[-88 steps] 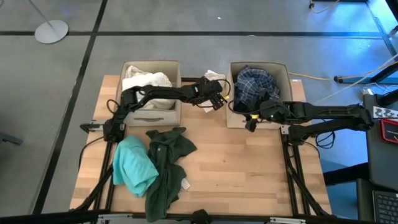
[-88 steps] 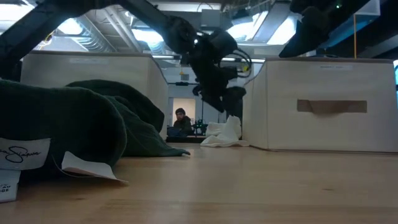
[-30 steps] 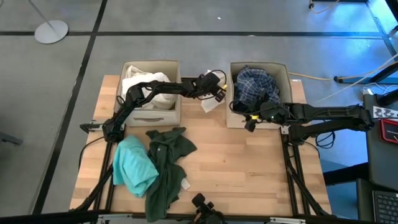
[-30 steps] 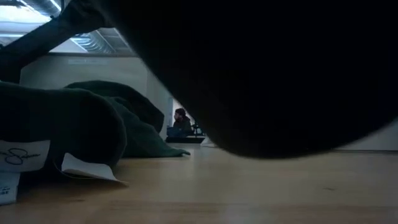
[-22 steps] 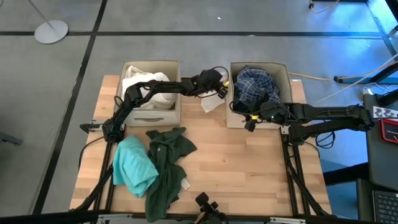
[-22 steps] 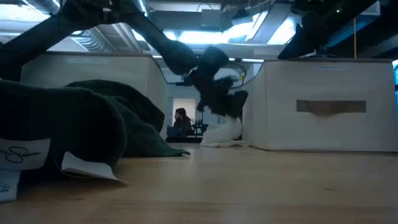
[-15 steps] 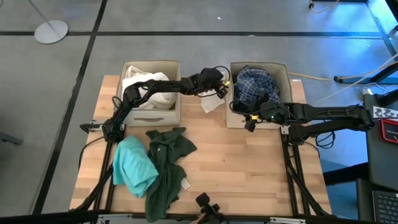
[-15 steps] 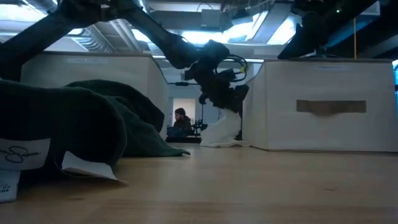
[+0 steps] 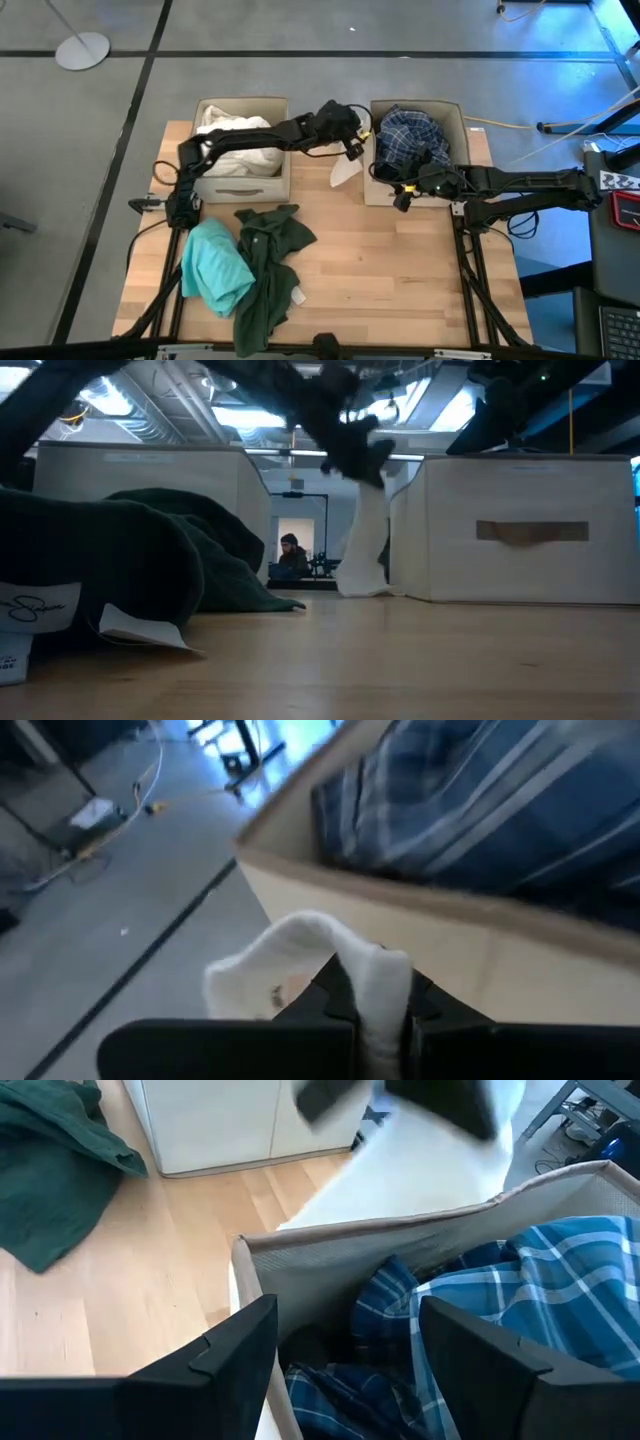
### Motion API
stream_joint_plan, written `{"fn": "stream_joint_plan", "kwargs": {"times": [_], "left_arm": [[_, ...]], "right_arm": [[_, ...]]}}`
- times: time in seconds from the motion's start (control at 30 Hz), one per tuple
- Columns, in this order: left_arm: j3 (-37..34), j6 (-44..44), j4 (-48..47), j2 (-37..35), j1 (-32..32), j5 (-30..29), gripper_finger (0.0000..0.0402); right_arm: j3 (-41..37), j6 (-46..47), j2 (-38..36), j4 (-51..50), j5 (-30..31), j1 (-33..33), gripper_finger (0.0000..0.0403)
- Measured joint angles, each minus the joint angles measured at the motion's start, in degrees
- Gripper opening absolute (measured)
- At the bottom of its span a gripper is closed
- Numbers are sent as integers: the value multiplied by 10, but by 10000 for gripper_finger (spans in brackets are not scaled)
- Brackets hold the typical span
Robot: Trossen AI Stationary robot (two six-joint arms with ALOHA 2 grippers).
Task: Sort clothes
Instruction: Put the white shorts into the left brown bin
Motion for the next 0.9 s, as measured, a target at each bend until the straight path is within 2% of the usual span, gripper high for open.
{"fn": "stream_joint_plan", "kwargs": {"times": [0.4, 0.57, 0.9], "left_arm": [[1, 47, -80, -218, 1, -14, 1], [1, 74, -130, -304, 7, -76, 1], [0, 91, -245, -432, 15, -208, 1]], "right_arm": [[0, 0, 0, 1, 0, 0, 248], [0, 0, 0, 1, -1, 0, 248], [0, 0, 0, 1, 0, 0, 248]]}}
